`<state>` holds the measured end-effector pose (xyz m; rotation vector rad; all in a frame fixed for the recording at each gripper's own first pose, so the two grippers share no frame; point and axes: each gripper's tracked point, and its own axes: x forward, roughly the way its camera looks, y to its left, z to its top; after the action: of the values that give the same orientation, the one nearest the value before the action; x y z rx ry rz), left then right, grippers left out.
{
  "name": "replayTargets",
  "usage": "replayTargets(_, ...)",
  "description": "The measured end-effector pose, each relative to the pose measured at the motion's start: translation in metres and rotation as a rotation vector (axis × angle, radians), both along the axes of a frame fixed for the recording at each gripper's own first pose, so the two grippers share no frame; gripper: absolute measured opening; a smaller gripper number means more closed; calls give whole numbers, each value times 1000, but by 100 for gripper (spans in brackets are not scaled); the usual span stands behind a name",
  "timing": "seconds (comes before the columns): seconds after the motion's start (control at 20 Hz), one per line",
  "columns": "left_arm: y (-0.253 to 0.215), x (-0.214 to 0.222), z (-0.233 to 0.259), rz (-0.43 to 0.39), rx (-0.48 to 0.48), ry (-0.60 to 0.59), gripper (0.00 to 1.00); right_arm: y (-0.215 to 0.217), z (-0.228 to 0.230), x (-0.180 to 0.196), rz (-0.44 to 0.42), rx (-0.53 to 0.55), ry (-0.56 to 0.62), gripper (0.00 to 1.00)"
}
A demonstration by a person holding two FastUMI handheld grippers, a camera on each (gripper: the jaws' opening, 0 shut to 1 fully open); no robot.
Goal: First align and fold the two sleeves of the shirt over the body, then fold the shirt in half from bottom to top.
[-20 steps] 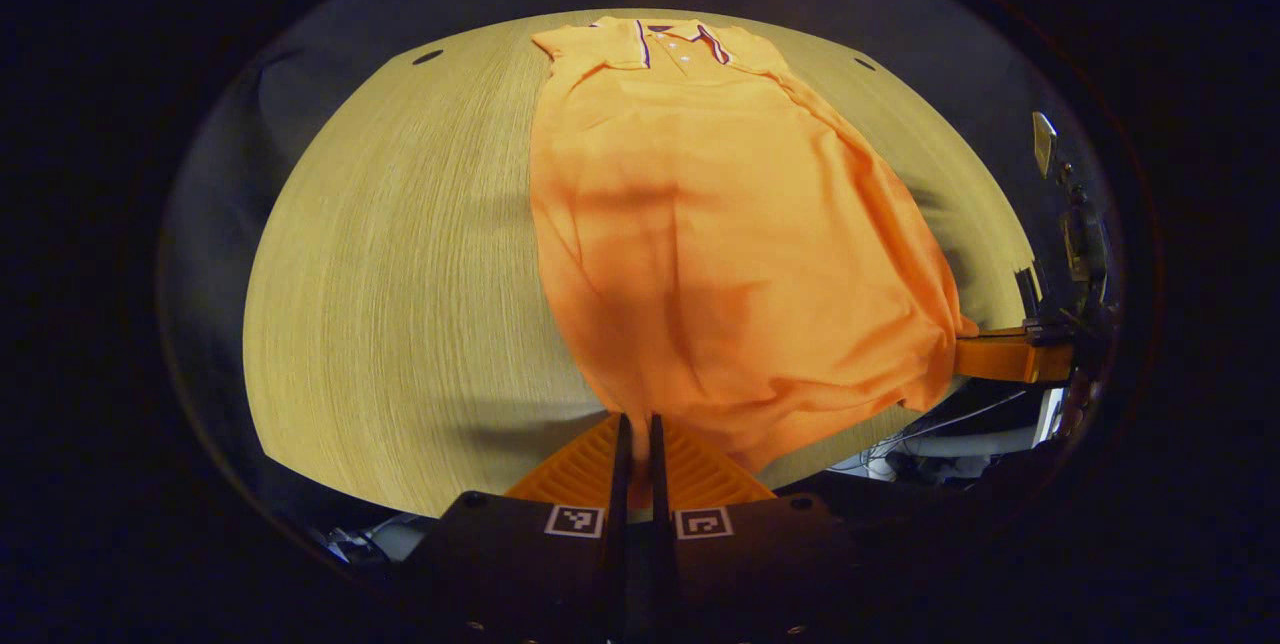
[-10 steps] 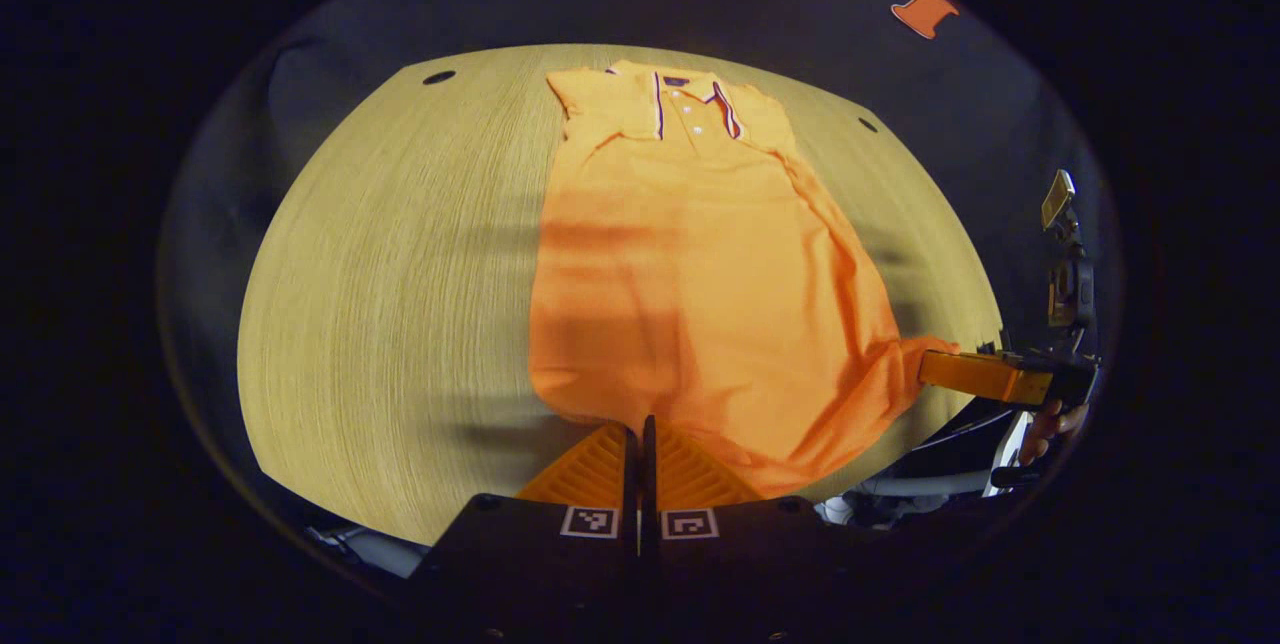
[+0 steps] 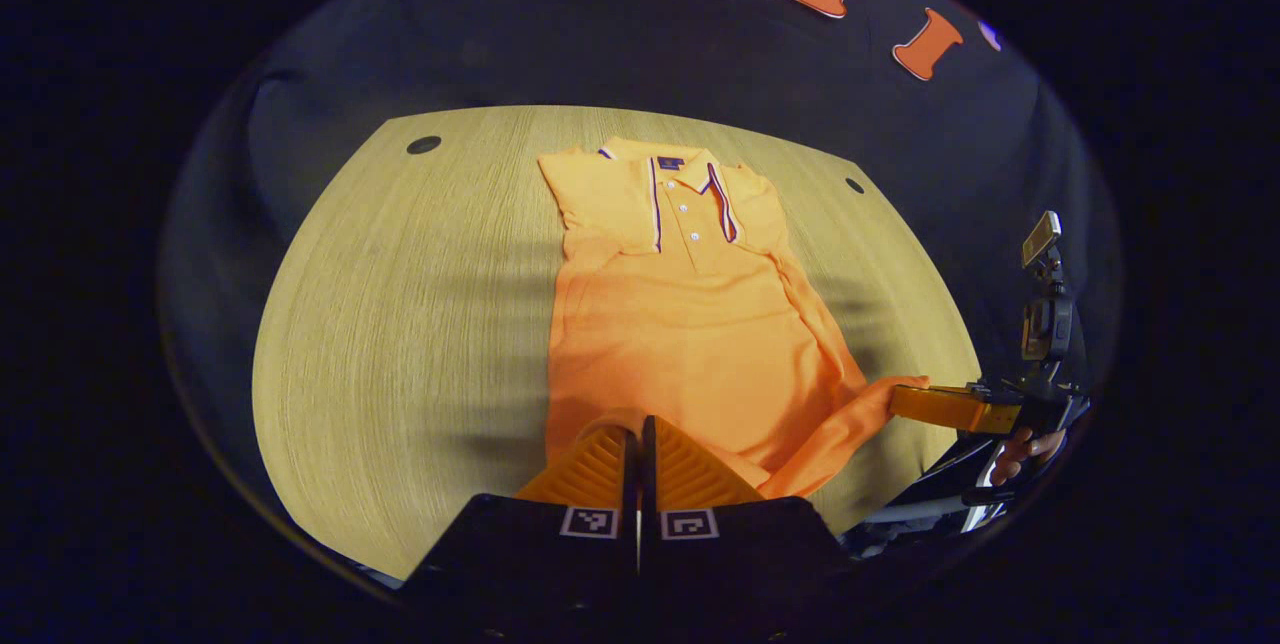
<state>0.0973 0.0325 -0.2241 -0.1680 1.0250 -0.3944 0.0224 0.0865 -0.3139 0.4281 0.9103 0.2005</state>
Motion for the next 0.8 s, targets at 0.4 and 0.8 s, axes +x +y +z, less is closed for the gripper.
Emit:
replayTargets(0.4,-3,92,42,0,-28,-150,1,-4,51,93,-38,-31,-161,8)
replayTargets(0.8,-2,197,50,0,-30,-229,1,-18,70,185,-69,-84,-206,8)
